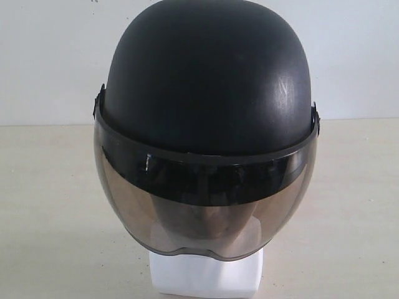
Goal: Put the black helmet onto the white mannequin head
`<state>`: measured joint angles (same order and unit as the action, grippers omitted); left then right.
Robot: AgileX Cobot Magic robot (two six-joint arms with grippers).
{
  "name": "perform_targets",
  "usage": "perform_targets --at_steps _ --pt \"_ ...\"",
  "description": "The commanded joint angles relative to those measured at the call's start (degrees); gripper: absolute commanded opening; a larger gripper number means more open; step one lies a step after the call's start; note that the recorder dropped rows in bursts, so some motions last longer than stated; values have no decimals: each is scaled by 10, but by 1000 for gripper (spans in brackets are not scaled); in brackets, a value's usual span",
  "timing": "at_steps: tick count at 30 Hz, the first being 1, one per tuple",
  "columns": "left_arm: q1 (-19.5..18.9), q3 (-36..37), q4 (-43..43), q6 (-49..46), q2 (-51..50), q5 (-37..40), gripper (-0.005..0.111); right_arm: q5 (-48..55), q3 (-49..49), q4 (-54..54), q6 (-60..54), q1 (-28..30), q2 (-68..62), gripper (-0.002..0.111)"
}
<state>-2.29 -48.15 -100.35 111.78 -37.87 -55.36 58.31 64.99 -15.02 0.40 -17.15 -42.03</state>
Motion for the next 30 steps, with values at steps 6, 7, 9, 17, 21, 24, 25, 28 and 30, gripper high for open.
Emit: perform_targets --at_steps 6,7,9,17,21,24,25,28,30 --pt "2 -5 222 86 61 274 4 -2 3 4 -4 0 2 0" --pt "2 -5 272 86 64 285 4 -2 3 4 -4 0 2 0" --pt "2 -5 368 86 71 307 4 -2 3 4 -4 0 2 0" --pt "2 -4 755 86 75 559 4 -2 3 4 -4 0 2 0" --pt "32 6 540 -138 81 718 4 -2 3 4 -4 0 2 0" --pt "68 46 502 -394 98 546 4 -2 3 4 -4 0 2 0" --pt "70 69 498 -463 110 499 4 -2 3 4 -4 0 2 0" --pt "70 109 505 -483 134 532 4 -2 3 4 -4 0 2 0" --pt "69 122 521 -462 142 581 4 -2 3 4 -4 0 2 0"
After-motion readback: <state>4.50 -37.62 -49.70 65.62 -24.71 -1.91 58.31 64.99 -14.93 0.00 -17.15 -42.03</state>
